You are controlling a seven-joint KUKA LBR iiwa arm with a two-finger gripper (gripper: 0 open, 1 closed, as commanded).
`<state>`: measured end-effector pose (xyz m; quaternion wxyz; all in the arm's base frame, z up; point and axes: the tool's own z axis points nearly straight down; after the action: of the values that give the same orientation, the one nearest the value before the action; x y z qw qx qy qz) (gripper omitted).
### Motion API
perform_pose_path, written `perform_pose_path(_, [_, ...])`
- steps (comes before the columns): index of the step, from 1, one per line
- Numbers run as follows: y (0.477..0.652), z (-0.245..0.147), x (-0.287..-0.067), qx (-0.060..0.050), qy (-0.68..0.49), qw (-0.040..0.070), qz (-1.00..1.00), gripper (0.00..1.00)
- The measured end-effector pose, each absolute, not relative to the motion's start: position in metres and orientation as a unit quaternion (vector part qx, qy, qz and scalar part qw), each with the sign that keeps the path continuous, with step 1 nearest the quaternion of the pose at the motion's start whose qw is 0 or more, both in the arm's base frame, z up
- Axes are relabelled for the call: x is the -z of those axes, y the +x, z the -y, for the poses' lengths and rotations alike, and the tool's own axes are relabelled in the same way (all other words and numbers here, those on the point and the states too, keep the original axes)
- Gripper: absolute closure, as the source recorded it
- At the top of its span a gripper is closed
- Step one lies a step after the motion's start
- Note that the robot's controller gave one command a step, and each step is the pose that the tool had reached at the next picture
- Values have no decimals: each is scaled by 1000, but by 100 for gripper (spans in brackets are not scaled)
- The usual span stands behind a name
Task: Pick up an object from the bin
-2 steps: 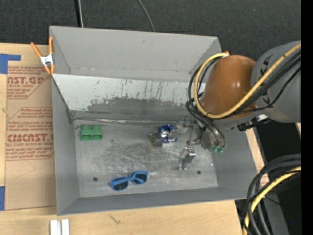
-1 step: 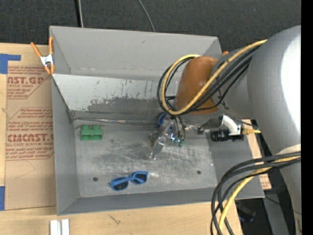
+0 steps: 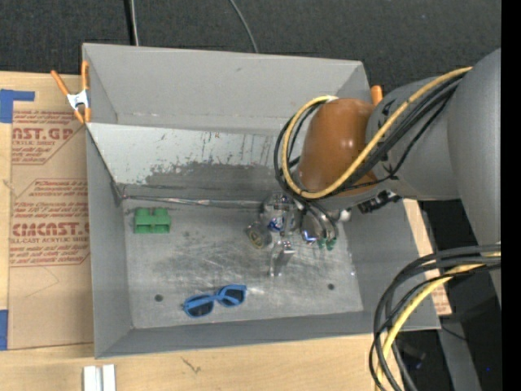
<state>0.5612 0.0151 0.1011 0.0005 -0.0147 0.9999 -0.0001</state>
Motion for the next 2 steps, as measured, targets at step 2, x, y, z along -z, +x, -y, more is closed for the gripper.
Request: perform_pose_path(2, [486,-57,-78,2,-373,7,-928,0])
